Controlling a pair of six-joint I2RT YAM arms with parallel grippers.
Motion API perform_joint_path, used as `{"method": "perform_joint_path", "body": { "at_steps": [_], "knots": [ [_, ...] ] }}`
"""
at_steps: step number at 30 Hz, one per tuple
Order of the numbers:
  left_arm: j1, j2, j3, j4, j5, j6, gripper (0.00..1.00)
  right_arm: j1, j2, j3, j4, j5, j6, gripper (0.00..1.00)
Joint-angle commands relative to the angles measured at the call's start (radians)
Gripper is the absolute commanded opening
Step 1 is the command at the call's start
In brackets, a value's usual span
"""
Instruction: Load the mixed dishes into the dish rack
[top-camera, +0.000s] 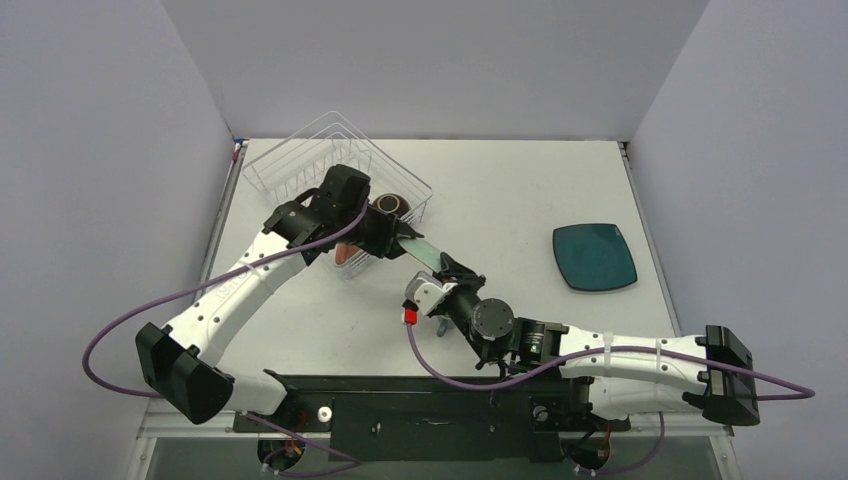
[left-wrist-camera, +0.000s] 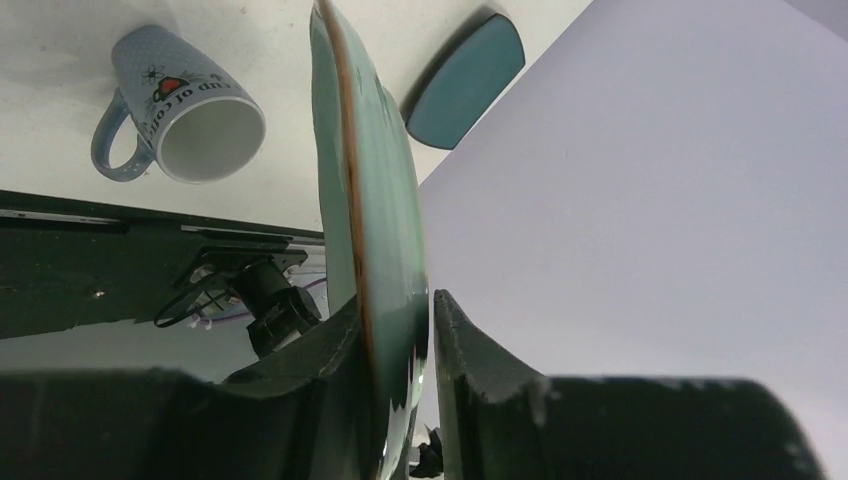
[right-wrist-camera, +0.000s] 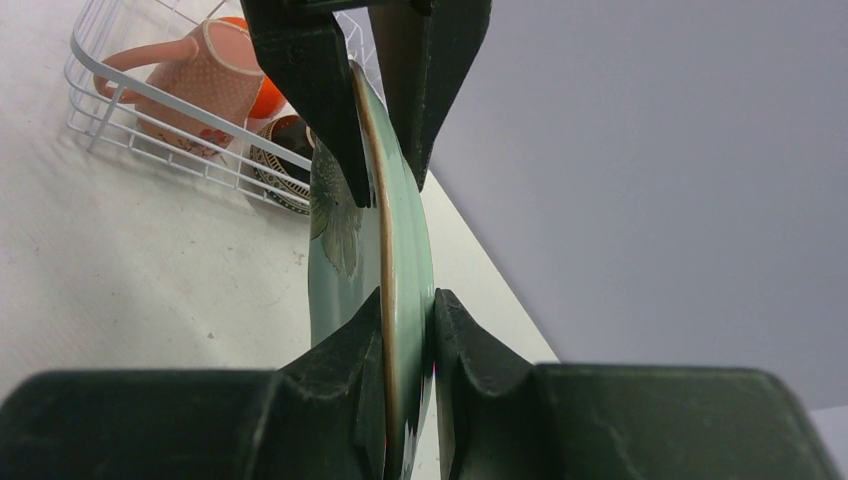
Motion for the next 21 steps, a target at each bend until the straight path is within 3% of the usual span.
{"method": "perform_joint_path", "body": {
  "at_steps": [1, 4, 12, 18, 21],
  "knots": [
    [-0.009, -0.025, 0.017, 0.054, -0.028, 0.004, 0.16, 0.028, -0.017, 0.078, 0.153, 0.024, -0.046, 0.0],
    [-0.011, -0.029, 0.016, 0.064, -0.028, 0.018, 0.01, 0.034, -0.019, 0.078, 0.152, 0.035, -0.062, 0.0],
    [-0.013, -0.06, 0.057, 0.07, -0.067, 0.077, 0.0, 0.036, 0.007, 0.087, 0.115, 0.075, -0.098, 0.02],
    [-0.01, -0.077, 0.065, 0.113, -0.069, 0.127, 0.0, 0.034, 0.042, 0.08, 0.165, 0.114, -0.097, 0.31],
    [-0.006, -0.091, 0.075, 0.12, -0.097, 0.165, 0.0, 0.034, 0.031, 0.072, 0.153, 0.107, -0.066, 0.59]
  ]
}}
